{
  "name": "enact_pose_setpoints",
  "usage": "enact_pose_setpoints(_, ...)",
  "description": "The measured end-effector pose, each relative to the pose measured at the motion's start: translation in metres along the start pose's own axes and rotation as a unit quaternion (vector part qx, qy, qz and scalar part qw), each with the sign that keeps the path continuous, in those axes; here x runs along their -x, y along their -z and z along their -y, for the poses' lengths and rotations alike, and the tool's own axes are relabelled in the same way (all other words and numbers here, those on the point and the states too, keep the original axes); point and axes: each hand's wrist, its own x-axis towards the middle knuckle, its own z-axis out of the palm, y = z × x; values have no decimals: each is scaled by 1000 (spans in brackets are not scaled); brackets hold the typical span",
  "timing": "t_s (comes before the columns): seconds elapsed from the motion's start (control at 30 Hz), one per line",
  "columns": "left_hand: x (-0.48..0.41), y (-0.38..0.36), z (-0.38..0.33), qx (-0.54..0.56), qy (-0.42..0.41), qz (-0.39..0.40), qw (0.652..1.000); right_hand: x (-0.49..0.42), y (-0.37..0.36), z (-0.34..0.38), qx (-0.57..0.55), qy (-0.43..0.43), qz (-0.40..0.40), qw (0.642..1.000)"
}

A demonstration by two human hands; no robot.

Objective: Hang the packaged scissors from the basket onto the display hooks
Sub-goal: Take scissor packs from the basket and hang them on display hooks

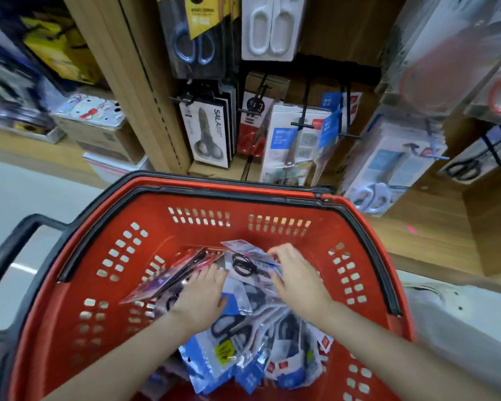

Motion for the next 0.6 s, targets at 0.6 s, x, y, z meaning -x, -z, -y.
enact_pose_setpoints(0.6, -13, -48, 5, 405, 271, -46, 872, -15, -114, -51, -65, -234, 248, 938)
